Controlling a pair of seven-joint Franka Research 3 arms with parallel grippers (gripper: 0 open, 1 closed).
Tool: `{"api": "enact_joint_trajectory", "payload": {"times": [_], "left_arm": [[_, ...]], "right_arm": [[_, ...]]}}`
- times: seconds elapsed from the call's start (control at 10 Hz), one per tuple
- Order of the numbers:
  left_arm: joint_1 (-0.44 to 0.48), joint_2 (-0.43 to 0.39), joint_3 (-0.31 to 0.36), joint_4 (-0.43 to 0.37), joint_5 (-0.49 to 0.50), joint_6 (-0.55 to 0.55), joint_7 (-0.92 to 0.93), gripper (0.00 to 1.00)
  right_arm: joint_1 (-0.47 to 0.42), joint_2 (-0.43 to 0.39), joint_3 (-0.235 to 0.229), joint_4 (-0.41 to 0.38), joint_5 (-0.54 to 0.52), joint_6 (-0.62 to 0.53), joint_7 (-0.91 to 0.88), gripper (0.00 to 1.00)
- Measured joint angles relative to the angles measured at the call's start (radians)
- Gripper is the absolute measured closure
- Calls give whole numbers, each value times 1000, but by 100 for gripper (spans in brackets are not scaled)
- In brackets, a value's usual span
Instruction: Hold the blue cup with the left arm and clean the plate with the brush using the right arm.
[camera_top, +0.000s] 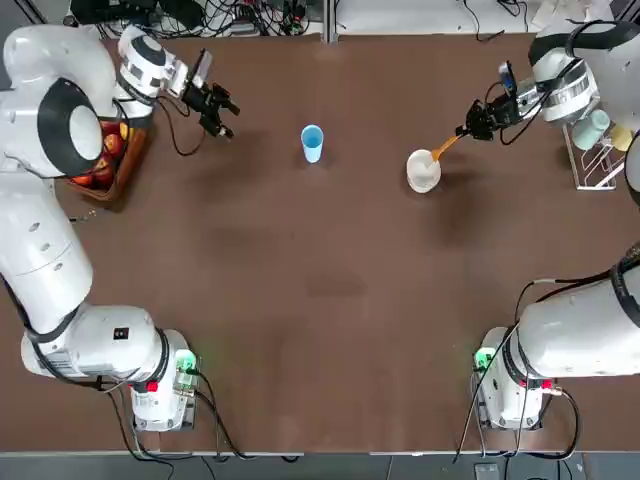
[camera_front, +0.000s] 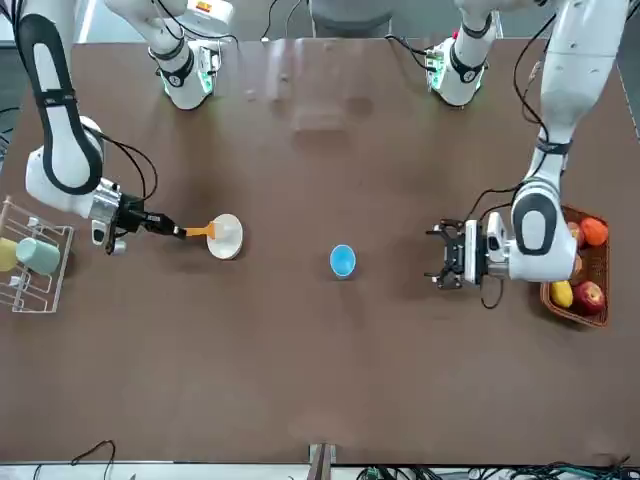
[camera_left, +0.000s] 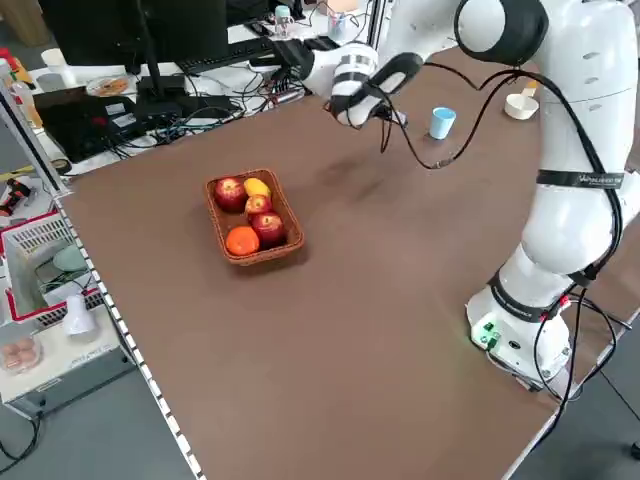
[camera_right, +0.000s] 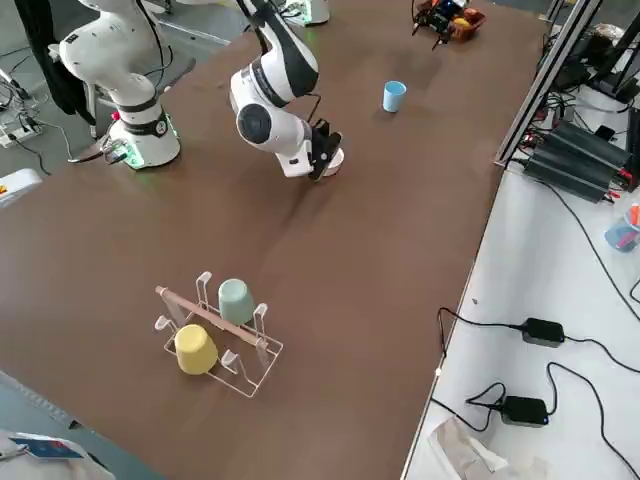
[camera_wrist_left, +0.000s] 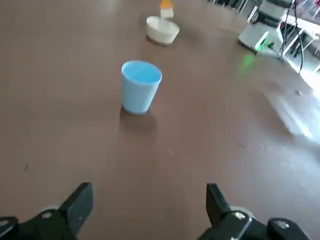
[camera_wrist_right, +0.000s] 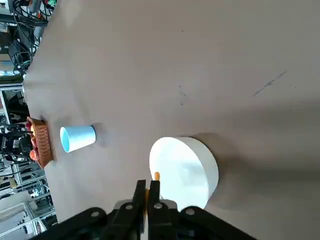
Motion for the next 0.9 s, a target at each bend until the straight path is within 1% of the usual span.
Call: {"api": "enact_joint_trajectory", "payload": {"times": [0.1, 0.2, 0.4, 0.6, 0.7, 0.9], "left_arm": [[13, -22, 10, 27, 98, 0, -108, 0], [22, -48, 15, 44, 173, 0, -220, 0], [33, -91, 17, 65, 301, 2, -419, 0], [31, -120, 17, 116, 399, 1, -602, 0], [29, -144, 15, 140, 457, 2, -700, 0], [18, -210, 13, 169, 529, -1, -871, 0]], "right_arm": [[0, 0, 0, -6, 21, 0, -20, 95], [0, 0, 0, -23, 59, 0, -68, 95], [0, 0, 1, -84, 158, 7, -210, 95], [0, 0, 1, -111, 188, 11, -283, 95], [0, 0, 1, -113, 190, 11, -298, 95], [0, 6, 1, -117, 227, 11, -347, 95]]}}
